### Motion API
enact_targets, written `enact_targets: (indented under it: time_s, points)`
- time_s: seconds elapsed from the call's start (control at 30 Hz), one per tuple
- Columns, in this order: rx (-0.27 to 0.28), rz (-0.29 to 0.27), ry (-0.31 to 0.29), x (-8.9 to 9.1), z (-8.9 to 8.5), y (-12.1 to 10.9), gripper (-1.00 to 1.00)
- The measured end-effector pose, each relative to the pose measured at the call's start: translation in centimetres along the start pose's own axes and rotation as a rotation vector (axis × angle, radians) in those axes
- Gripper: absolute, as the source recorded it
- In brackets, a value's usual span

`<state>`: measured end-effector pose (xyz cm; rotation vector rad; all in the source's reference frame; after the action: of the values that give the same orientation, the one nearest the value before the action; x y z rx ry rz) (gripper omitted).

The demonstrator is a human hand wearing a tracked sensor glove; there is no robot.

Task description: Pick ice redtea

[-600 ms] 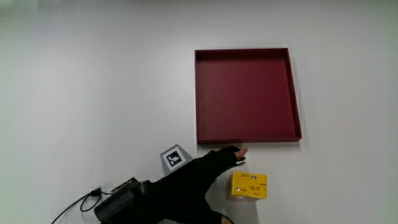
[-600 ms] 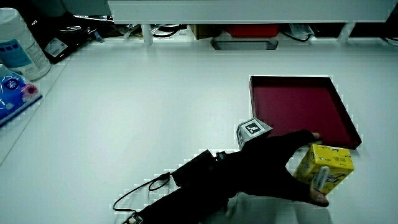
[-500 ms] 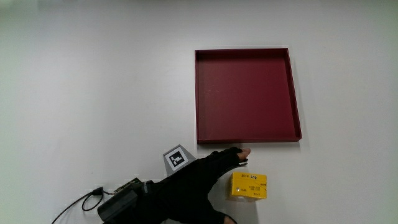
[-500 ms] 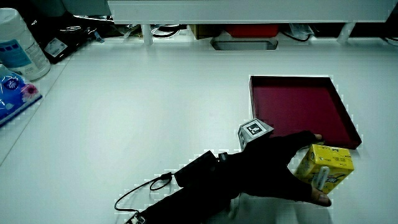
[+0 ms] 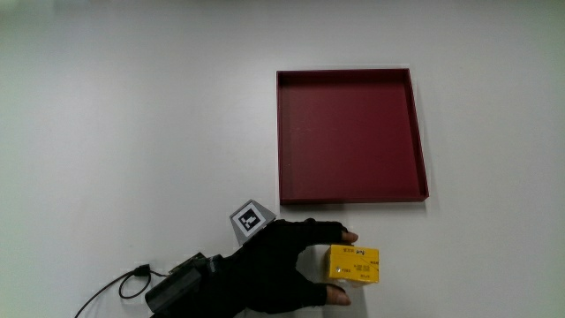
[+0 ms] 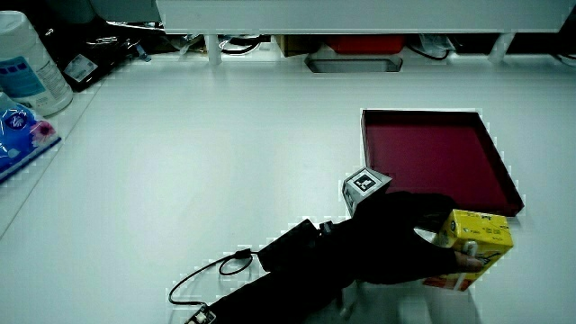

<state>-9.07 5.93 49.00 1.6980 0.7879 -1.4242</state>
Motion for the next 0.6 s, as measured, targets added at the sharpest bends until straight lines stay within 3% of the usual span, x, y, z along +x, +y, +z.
enact_targets:
  time_s: [0.1, 0.13, 0.2, 0.23, 0.27, 0.3, 0.43, 0.6]
  points:
    - [-0.013, 0.011, -0.084, 0.3, -0.8, 1.1, 0.00]
    - [-0.012, -0.037, -0.089, 0.2, -1.0, 1.5, 0.00]
    - [-0.009, -0.043, -0.115, 0.2, -1.4, 2.0, 0.00]
    - [-0.010, -0.044, -0.093, 0.0, -1.6, 2.2, 0.00]
    - [-0.015, -0.032, -0.123, -0.1, -1.8, 2.4, 0.00]
    - [-0.009, -0.037, -0.112, -0.2, -1.9, 2.6, 0.00]
    - [0.012, -0.079, -0.167, 0.0, -2.3, 3.0, 0.00]
    - [0.050, -0.086, -0.172, -0.2, -2.2, 3.1, 0.00]
